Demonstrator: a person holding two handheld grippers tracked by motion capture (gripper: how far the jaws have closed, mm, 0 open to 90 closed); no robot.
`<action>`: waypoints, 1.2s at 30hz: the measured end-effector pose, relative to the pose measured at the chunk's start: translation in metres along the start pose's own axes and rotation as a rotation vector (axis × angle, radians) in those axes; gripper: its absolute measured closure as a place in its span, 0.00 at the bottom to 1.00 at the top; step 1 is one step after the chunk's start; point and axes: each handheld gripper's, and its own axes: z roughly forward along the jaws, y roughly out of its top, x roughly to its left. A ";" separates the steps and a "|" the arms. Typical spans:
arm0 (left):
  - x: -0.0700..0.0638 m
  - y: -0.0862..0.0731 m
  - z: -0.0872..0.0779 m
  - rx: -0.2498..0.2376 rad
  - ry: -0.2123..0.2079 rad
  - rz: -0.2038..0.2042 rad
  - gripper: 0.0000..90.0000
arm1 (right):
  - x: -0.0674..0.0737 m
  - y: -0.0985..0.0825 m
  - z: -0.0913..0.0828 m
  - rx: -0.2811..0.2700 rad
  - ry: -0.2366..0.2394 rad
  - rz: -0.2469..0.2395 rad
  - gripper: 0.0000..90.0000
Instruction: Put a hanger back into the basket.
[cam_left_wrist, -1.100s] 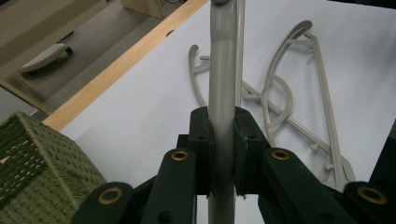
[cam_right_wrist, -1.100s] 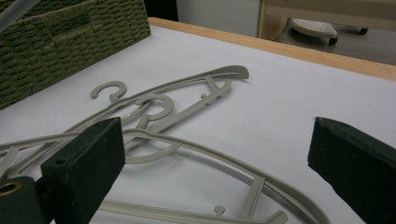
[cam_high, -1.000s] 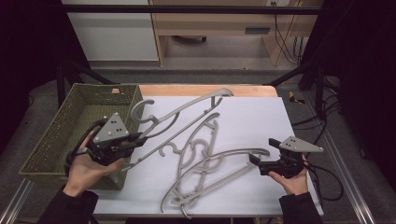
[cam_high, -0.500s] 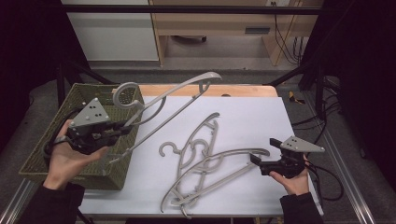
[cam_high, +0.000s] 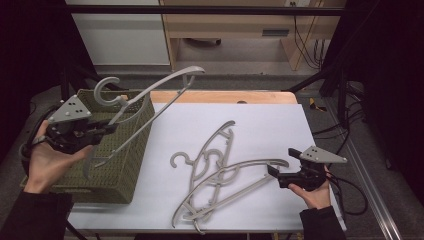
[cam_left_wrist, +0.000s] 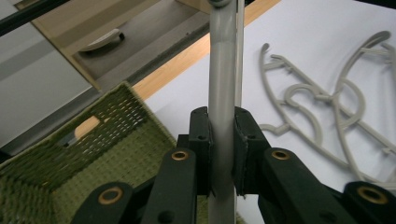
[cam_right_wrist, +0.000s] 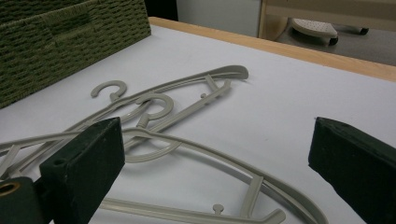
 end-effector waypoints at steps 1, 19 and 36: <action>0.000 0.000 0.000 0.000 0.000 0.000 0.89 | 0.000 0.000 0.000 0.000 -0.001 0.002 0.04; 0.054 -0.033 0.001 0.092 0.084 -0.040 0.89 | 0.000 0.000 0.000 0.005 -0.006 -0.003 0.03; 0.082 -0.077 0.002 0.162 0.144 -0.083 0.89 | 0.000 0.000 0.001 0.008 -0.003 -0.005 0.04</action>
